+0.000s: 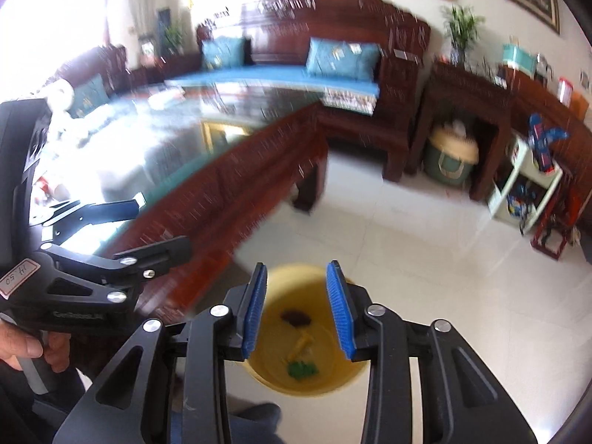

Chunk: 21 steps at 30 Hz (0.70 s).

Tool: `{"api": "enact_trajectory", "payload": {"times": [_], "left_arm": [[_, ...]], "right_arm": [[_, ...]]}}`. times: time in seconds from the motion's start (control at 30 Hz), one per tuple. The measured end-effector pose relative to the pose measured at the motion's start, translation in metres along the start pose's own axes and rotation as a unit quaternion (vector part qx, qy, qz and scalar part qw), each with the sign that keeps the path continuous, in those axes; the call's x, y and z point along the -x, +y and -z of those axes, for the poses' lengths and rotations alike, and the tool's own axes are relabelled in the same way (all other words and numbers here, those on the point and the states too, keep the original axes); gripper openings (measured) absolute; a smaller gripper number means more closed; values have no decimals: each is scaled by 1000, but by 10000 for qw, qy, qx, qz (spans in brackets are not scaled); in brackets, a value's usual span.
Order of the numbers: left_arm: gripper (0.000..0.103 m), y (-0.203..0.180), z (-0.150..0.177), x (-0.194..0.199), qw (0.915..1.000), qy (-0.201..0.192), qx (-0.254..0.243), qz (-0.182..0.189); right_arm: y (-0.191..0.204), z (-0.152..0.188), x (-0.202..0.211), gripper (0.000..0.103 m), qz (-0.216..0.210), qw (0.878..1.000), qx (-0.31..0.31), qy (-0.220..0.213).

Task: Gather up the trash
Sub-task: 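Move both open grippers back from the bucket toward the table, then grasp the clear plastic bag with the left gripper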

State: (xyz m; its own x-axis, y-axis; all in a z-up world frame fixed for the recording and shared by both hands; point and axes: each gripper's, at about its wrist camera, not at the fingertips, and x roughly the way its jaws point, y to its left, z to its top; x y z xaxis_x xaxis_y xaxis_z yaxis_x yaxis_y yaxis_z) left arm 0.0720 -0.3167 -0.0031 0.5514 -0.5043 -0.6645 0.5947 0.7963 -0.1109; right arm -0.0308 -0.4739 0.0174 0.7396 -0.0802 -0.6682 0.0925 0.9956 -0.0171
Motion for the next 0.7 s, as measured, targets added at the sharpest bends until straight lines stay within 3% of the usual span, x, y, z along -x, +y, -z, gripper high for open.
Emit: {"api": "enact_trajectory", "payload": {"times": [0.07,0.13,0.37,0.57,0.7], "left_arm": [[98,20,5,36,9990,-329,77,-305],[99,44,13,70,9960,-607,212,-614],[99,128,51,154,9819,-896,750,-1492],[99,203,75,193,9666,-950,1197,-2056],[99,242,81,189,9566,-765,1308,-2491]], "right_arm": [[23,-8,13,39,-133,9996,106,-240],[46,-16,22,53,-281,9984,233,-437],[139,-40,28,85,-1111,9891,500,-823],[217,-55,20,89,-1809,9780,602,-851],[265,-62,11,89,-2042,9726,833,-741]]}}
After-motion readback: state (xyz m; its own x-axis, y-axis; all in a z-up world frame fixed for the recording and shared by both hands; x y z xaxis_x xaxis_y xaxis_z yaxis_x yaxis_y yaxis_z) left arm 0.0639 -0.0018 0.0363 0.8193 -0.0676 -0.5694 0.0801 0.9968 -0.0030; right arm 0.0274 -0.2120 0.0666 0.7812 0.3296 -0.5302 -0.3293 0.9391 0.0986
